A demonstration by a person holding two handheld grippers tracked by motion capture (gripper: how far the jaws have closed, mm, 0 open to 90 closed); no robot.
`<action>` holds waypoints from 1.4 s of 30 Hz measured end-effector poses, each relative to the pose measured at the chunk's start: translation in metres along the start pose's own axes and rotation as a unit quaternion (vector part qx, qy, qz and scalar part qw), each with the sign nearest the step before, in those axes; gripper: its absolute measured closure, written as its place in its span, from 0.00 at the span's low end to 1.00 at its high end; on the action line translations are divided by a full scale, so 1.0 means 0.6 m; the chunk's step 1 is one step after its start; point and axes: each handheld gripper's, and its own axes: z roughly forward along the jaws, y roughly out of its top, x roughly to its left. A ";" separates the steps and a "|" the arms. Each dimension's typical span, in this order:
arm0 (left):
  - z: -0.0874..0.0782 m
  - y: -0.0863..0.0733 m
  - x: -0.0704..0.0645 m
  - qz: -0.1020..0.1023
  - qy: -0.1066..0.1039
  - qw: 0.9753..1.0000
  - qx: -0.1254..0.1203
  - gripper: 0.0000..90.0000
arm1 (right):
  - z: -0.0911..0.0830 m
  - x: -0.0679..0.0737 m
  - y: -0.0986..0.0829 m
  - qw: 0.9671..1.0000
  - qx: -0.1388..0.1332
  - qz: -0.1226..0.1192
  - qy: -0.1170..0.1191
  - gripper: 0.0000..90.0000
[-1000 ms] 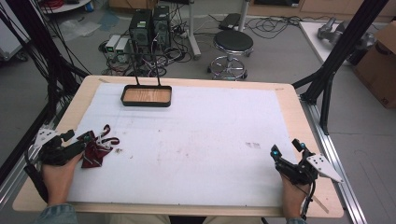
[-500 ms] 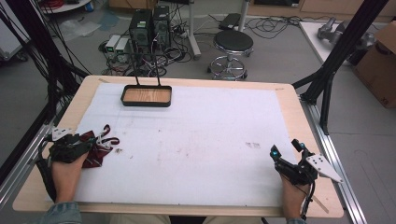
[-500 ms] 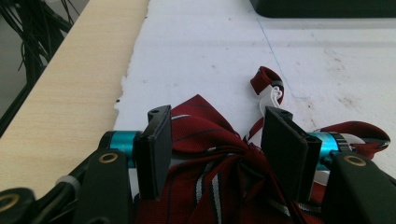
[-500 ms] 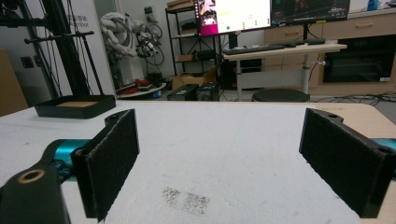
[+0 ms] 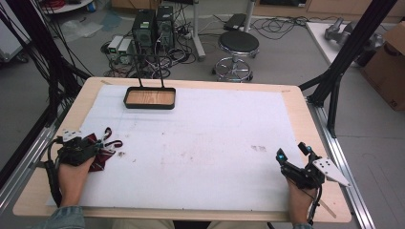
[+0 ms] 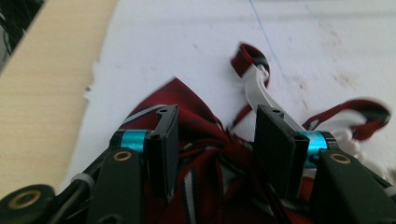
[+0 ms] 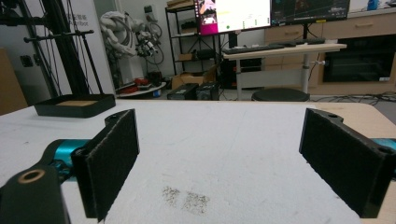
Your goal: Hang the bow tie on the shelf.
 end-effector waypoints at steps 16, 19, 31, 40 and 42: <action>-0.014 0.004 -0.006 0.026 -0.028 0.998 -0.041 0.79 | 0.000 -0.001 0.000 1.000 0.001 -0.001 0.000 0.12; -0.022 0.008 -0.005 0.021 -0.043 0.996 -0.072 0.79 | 0.001 -0.001 0.000 1.000 0.002 -0.001 0.000 0.12; -0.049 0.029 -0.004 0.033 -0.096 0.982 -0.160 0.79 | 0.001 -0.001 0.000 1.000 0.002 -0.001 -0.001 0.12; -0.051 0.062 -0.014 0.067 -0.132 0.971 -0.185 0.79 | 0.001 -0.003 0.000 1.000 0.001 0.001 -0.002 0.12; -0.049 0.075 -0.017 0.071 -0.139 0.970 -0.188 0.79 | 0.001 -0.002 0.000 1.000 0.002 0.002 -0.002 0.12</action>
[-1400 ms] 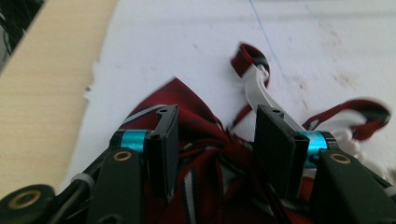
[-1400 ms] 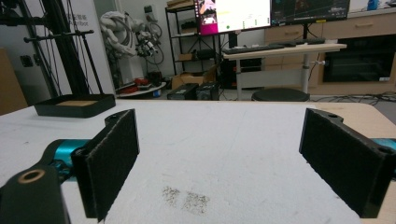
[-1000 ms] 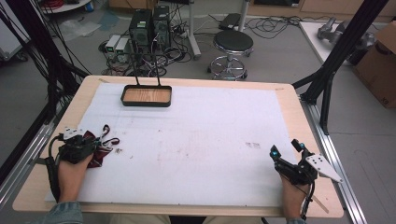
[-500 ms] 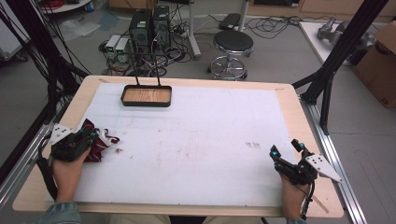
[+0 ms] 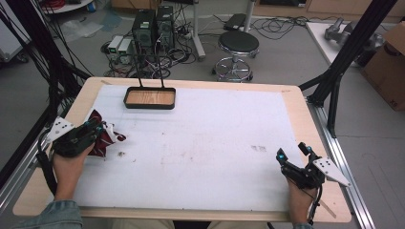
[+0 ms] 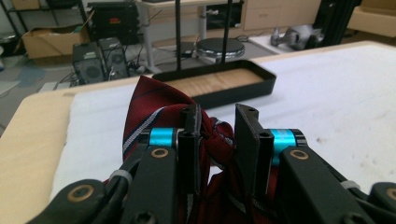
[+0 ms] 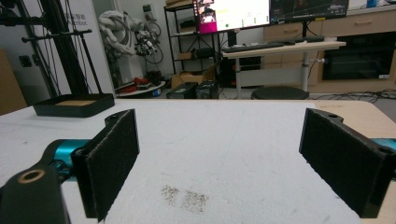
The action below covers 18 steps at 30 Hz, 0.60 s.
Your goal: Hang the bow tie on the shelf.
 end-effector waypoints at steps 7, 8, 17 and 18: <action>0.029 0.056 0.006 0.008 -0.017 1.000 -0.012 0.79 | 0.000 -0.001 0.000 1.000 -0.001 0.001 -0.001 0.12; 0.034 0.064 0.008 0.010 -0.016 1.000 -0.014 0.79 | 0.000 -0.001 0.000 1.000 -0.001 0.001 -0.001 0.12; 0.082 0.131 0.026 0.032 -0.032 0.999 -0.029 0.79 | 0.000 -0.001 0.000 1.000 0.000 0.001 -0.002 0.12; 0.087 0.136 0.028 0.032 -0.033 0.999 -0.029 0.79 | 0.000 -0.001 0.000 1.000 0.000 0.001 -0.003 0.12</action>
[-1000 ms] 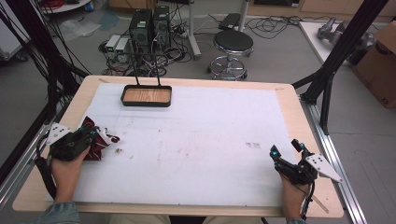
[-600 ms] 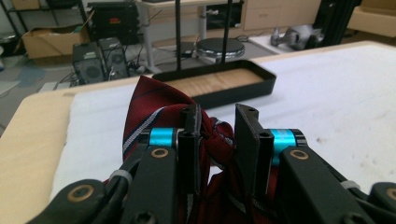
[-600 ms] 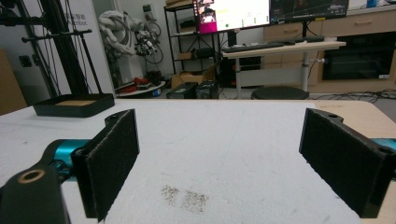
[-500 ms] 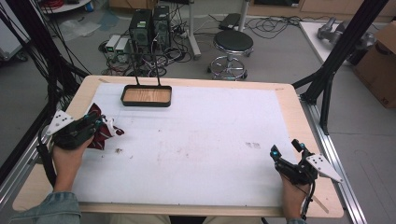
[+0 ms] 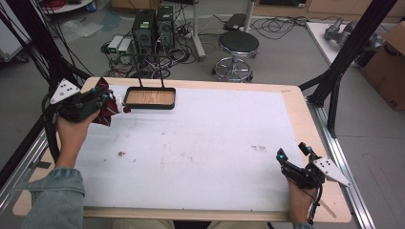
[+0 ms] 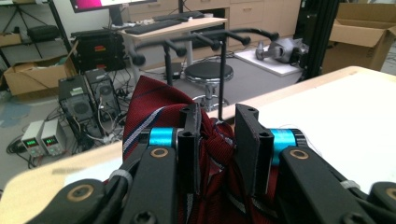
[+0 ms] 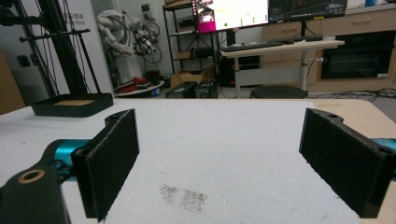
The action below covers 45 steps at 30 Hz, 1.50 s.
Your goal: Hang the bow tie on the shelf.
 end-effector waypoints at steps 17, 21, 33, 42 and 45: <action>0.095 0.046 0.054 -0.002 0.006 1.000 -0.011 0.79 | 0.000 -0.001 -0.001 1.000 0.005 0.002 -0.004 0.12; 0.107 0.052 0.060 0.006 0.006 1.000 -0.010 0.79 | 0.000 -0.001 -0.001 1.000 0.006 0.004 -0.004 0.12; 0.124 0.069 0.078 0.005 -0.029 0.999 -0.031 0.79 | 0.001 -0.002 -0.001 1.000 0.008 0.006 -0.001 0.12; 0.144 0.079 0.080 0.018 -0.023 0.999 -0.022 0.79 | 0.000 -0.003 -0.002 1.000 0.007 0.006 -0.001 0.12; 0.151 0.084 0.086 0.019 -0.018 0.999 -0.019 0.79 | 0.000 -0.004 -0.002 1.000 0.008 0.006 -0.001 0.12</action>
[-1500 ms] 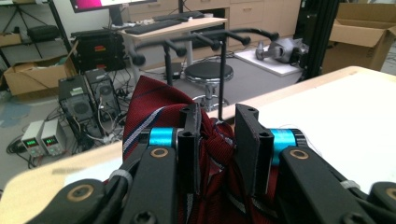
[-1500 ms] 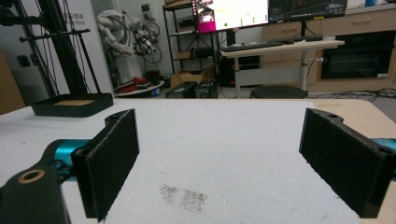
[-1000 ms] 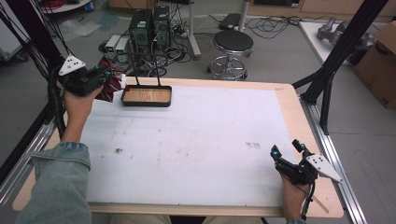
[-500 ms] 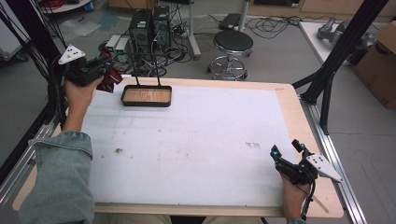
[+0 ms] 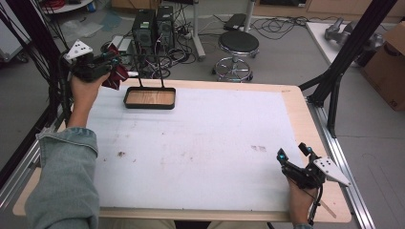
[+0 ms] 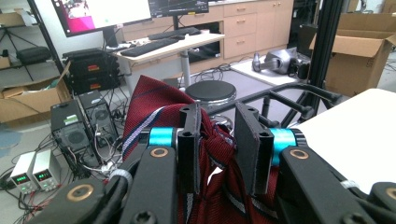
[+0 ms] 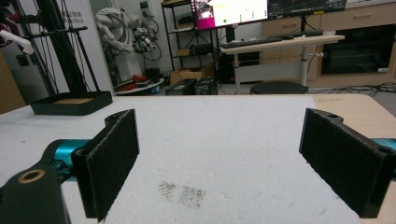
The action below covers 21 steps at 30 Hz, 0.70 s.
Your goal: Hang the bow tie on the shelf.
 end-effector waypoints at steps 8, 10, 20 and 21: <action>0.014 -0.009 0.021 -0.007 0.027 0.999 0.025 0.79 | 0.000 0.000 0.000 1.000 0.000 0.001 0.001 0.12; 0.012 -0.014 0.025 -0.010 0.033 0.999 0.030 0.79 | 0.000 0.000 0.000 1.000 0.001 0.002 0.002 0.12; 0.013 -0.027 0.037 -0.020 0.057 0.997 0.044 0.79 | 0.000 0.000 0.000 1.000 0.002 0.003 0.002 0.12; 0.014 -0.030 0.038 -0.020 0.058 0.997 0.047 0.79 | 0.000 0.000 0.000 1.000 0.002 0.003 0.002 0.12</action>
